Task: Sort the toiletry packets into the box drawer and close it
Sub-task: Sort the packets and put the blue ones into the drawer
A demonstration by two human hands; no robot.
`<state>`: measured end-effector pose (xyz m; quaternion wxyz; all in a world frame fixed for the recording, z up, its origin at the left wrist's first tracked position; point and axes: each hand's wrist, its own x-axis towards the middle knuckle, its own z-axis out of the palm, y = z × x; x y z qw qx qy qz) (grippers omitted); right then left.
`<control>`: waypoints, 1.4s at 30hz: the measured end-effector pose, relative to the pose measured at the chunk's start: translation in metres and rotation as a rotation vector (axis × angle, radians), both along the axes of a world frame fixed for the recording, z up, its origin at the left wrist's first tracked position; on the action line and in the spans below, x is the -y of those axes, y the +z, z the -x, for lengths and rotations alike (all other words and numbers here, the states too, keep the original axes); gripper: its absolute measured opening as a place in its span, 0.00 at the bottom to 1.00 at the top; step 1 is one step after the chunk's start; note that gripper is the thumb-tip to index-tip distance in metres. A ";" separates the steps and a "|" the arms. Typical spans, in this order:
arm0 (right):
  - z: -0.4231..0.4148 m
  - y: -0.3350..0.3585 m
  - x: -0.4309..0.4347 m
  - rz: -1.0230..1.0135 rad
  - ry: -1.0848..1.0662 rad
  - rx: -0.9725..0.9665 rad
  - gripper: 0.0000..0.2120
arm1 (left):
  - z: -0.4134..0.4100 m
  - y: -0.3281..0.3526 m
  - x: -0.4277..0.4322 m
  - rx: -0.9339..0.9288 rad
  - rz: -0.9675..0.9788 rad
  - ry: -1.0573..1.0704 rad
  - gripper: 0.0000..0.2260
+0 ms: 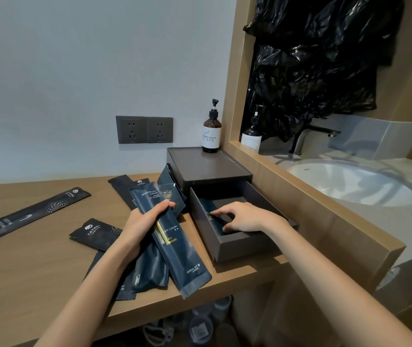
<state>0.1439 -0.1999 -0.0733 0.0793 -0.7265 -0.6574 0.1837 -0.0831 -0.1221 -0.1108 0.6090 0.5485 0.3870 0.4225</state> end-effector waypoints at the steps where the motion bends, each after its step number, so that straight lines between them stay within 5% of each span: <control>1: 0.000 0.000 0.000 -0.005 -0.003 0.023 0.26 | 0.000 -0.001 0.000 -0.003 -0.001 0.000 0.10; 8: 0.005 0.004 0.034 -0.415 -0.137 -0.050 0.12 | 0.001 -0.002 0.000 0.000 -0.023 0.010 0.09; 12: 0.016 -0.005 0.072 -0.563 -0.222 0.119 0.18 | 0.002 -0.002 0.001 0.005 -0.020 0.008 0.09; 19: 0.013 -0.046 0.070 -1.061 -0.161 0.145 0.21 | 0.002 -0.002 0.005 -0.002 -0.019 0.018 0.10; 33: 0.017 -0.058 0.088 -1.145 -0.191 0.183 0.21 | 0.005 0.002 0.011 -0.005 -0.028 0.011 0.12; 38: 0.020 -0.048 0.096 -0.958 -0.185 0.112 0.19 | 0.010 0.007 0.016 0.025 -0.038 0.002 0.12; 42: 0.036 -0.027 0.105 -0.865 -0.156 -0.085 0.09 | 0.017 0.016 0.027 0.063 -0.052 0.010 0.18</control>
